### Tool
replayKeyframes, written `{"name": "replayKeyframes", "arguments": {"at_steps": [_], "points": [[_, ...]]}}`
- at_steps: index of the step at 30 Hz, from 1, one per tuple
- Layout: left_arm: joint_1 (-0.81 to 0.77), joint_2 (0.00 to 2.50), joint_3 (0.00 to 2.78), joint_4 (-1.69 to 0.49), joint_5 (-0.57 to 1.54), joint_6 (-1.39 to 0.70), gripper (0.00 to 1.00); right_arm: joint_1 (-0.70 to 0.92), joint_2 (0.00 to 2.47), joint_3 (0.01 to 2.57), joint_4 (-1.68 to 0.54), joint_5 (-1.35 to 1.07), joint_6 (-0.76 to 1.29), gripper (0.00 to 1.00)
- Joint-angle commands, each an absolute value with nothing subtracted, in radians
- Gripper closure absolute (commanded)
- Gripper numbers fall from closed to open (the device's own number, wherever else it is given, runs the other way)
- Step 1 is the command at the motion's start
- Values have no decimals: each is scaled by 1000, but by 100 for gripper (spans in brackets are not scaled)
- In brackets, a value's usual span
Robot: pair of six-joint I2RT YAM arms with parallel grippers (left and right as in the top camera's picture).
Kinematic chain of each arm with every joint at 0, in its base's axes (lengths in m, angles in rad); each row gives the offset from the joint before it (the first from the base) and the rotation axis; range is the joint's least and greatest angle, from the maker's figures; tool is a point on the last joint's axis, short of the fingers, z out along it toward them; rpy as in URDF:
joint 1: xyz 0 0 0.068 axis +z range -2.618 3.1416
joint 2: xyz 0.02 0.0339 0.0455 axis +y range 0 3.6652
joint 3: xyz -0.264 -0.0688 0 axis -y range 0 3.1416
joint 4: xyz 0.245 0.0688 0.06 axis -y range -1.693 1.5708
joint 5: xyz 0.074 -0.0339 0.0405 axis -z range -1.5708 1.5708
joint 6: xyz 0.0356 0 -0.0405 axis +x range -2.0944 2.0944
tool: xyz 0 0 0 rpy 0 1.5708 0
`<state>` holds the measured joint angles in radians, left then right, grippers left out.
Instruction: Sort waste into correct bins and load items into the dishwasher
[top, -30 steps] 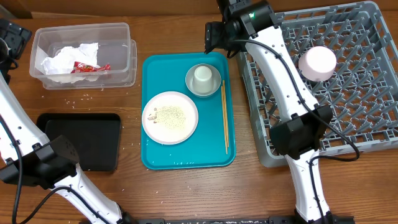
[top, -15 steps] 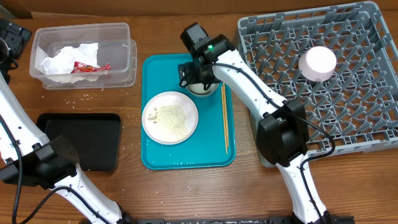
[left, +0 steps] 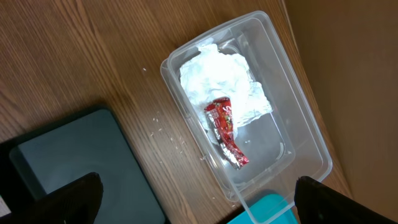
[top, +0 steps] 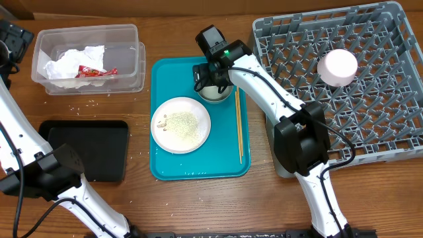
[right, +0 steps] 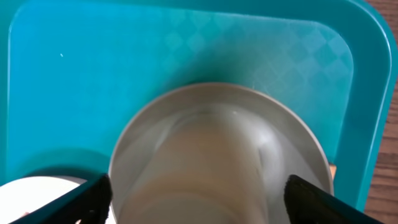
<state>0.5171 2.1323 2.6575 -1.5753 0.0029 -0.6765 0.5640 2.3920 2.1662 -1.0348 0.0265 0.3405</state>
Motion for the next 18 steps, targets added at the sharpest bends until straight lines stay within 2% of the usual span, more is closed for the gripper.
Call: {"name": "replayKeyframes", "arguments": {"at_steps": [1, 7, 13, 18], "points": [[510, 2138, 2657, -1574, -8, -657, 0, 569, 2381, 2164, -1022, 31, 350, 18], [510, 2138, 2657, -1574, -7, -657, 0, 568, 2381, 2165, -1038, 23, 352, 34], [510, 2138, 2657, -1574, -7, -657, 0, 565, 2378, 2219, -1108, 20, 366, 40], [510, 2138, 2657, -1574, -7, -657, 0, 519, 2355, 2414, -1252, 21, 369, 43]]}}
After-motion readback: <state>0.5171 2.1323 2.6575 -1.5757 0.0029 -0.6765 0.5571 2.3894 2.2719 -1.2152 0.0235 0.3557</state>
